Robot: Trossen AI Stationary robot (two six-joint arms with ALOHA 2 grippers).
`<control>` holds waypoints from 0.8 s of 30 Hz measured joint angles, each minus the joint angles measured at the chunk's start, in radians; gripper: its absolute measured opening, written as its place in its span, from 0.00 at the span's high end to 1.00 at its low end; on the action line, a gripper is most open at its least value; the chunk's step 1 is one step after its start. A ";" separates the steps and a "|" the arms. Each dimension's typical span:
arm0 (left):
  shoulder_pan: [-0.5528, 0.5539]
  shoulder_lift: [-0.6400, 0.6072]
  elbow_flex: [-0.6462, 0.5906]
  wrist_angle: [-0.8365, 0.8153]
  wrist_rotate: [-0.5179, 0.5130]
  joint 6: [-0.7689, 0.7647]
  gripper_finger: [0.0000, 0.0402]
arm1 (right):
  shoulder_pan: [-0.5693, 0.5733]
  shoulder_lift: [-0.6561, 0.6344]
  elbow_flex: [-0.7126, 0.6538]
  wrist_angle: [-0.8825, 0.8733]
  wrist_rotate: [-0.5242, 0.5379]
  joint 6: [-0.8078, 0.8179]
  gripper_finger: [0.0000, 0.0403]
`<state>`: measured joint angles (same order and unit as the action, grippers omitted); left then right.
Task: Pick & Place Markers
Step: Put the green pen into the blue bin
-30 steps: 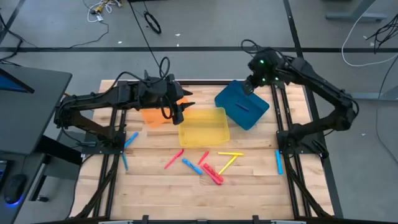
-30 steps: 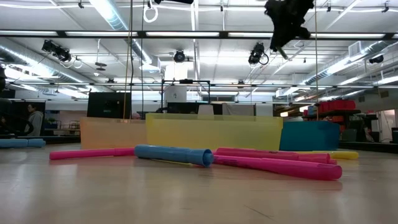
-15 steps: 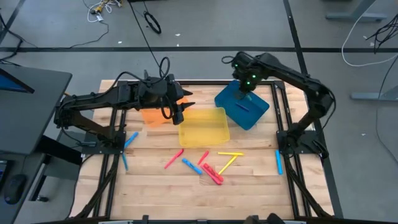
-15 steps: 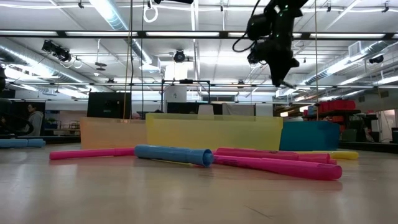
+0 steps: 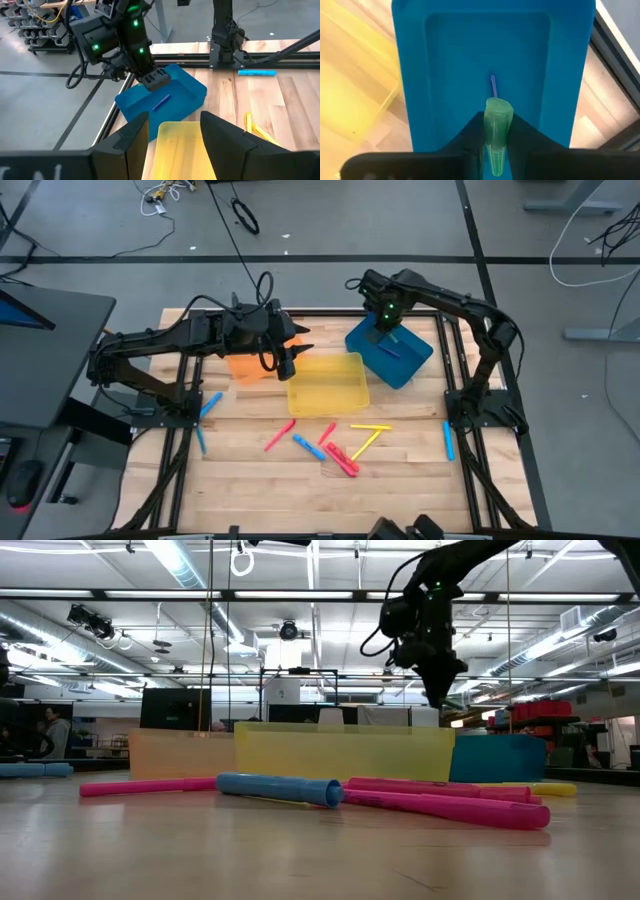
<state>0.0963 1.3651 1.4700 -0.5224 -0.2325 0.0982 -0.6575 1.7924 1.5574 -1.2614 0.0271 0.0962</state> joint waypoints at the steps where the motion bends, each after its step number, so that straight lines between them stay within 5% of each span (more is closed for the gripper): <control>1: 0.000 0.000 0.000 0.000 0.000 0.000 0.54 | 0.002 0.000 -0.010 0.015 0.006 0.005 0.87; 24: 0.001 0.000 0.000 -0.001 0.000 0.002 0.54 | 0.014 -0.006 -0.371 0.291 0.006 0.055 0.87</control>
<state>0.0971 1.3655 1.4702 -0.5236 -0.2321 0.1003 -0.6434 1.7863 1.1864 -0.9705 0.0330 0.1509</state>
